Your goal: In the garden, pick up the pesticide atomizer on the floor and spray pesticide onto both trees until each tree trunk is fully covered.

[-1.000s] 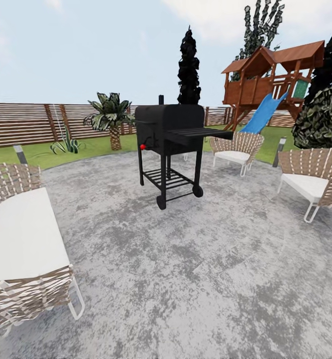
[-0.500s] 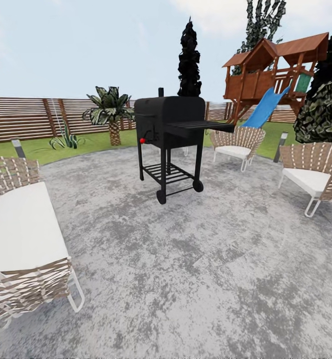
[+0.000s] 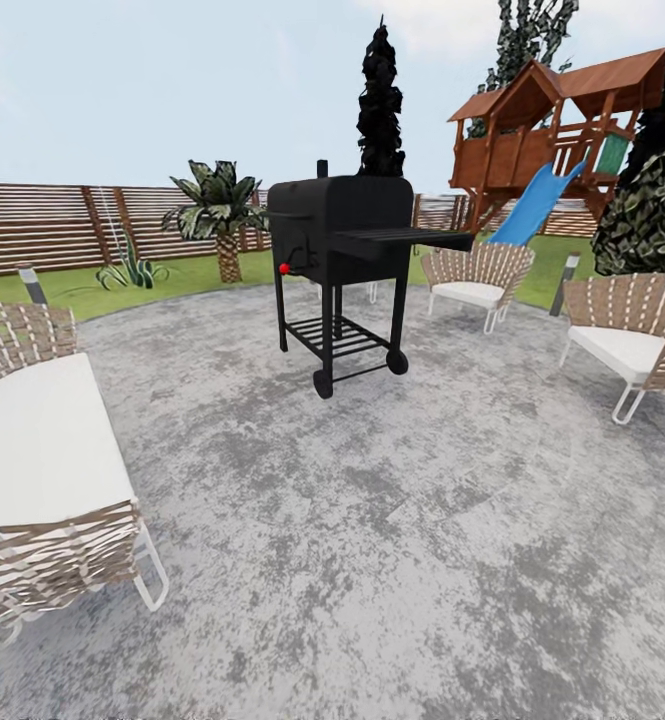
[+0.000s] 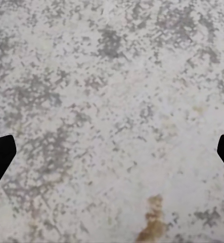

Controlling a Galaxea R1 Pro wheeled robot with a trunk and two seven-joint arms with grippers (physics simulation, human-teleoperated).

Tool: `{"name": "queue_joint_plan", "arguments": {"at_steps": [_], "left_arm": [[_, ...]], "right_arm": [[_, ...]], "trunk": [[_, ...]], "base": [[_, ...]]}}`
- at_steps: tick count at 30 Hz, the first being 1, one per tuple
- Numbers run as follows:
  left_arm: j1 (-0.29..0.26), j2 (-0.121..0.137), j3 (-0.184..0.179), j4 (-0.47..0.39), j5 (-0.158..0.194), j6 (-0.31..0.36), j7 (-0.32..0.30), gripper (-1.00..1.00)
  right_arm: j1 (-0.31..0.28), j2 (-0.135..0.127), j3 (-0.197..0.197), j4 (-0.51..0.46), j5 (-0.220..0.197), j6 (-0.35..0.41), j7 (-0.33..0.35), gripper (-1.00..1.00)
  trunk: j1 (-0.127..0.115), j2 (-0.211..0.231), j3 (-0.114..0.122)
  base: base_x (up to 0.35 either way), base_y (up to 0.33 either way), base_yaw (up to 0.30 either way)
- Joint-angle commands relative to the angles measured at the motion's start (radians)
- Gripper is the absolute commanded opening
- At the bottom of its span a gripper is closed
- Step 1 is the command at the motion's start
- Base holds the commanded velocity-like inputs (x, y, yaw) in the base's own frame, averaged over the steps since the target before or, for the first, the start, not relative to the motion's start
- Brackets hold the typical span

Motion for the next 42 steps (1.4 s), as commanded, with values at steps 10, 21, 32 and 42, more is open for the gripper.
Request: {"name": "queue_joint_plan", "arguments": {"at_steps": [10, 21, 32, 42], "left_arm": [[0.0, 0.0, 0.0, 0.001, 0.0, -0.003, -0.001, 1.0], [0.0, 0.0, 0.0, 0.001, 0.0, -0.003, 0.0, 1.0], [-0.001, 0.0, 0.0, 0.001, 0.0, -0.003, -0.001, 1.0], [0.0, 0.0, 0.0, 0.001, 0.0, -0.003, -0.001, 1.0]], "right_arm": [[0.0, 0.0, 0.0, 0.0, -0.001, -0.002, 0.0, 1.0], [0.0, 0.0, 0.0, 0.0, -0.001, -0.002, 0.0, 1.0], [0.0, 0.0, 0.0, 0.0, -0.001, -0.002, 0.0, 1.0], [0.0, 0.0, -0.001, 0.0, 0.0, -0.002, 0.0, 1.0]], "trunk": [[0.038, -0.071, -0.048], [0.08, -0.148, -0.1], [0.123, -0.225, -0.152], [0.161, -0.295, -0.2]], "base": [[0.0, 0.0, 0.0], [0.0, 0.0, 0.0], [0.0, 0.0, 0.0], [0.0, 0.0, 0.0]]}}
